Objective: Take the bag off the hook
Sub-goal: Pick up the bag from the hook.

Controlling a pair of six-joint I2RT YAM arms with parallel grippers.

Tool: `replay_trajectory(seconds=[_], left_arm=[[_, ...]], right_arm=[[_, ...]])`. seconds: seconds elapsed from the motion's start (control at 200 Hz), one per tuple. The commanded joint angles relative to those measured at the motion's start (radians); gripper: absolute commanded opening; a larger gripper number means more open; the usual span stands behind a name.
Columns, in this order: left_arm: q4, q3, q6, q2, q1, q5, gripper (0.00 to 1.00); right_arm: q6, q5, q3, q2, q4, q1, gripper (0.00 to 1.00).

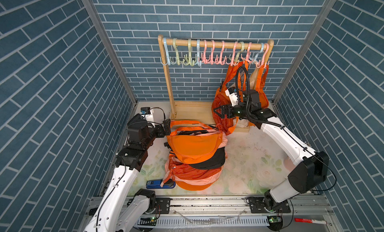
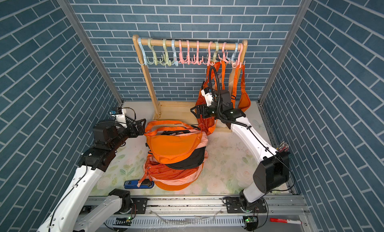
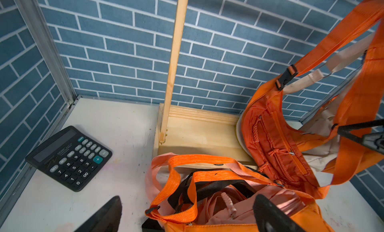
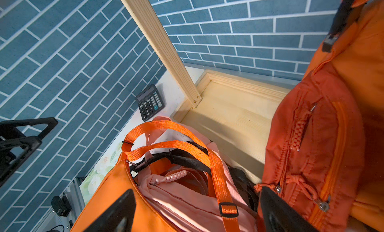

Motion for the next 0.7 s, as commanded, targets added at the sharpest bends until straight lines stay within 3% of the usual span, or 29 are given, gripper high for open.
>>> replay_trajectory(seconds=[0.0,0.305,0.5,0.695], left_arm=[[0.049,0.051,0.005,0.015,0.000,0.039,0.99],[0.113,0.141,-0.001,0.093,-0.030,0.086,0.99],[0.140,0.128,0.005,0.129,-0.058,0.106,0.98],[0.169,0.083,0.005,0.146,-0.060,0.124,0.98]], right_arm=[[-0.047,0.054,-0.005,-0.062,-0.036,-0.005,0.92],[-0.054,0.181,0.010,-0.153,-0.100,-0.004,0.92],[-0.051,0.257,0.047,-0.176,-0.162,-0.017,0.92],[-0.030,0.273,0.114,-0.149,-0.220,-0.093,0.89]])
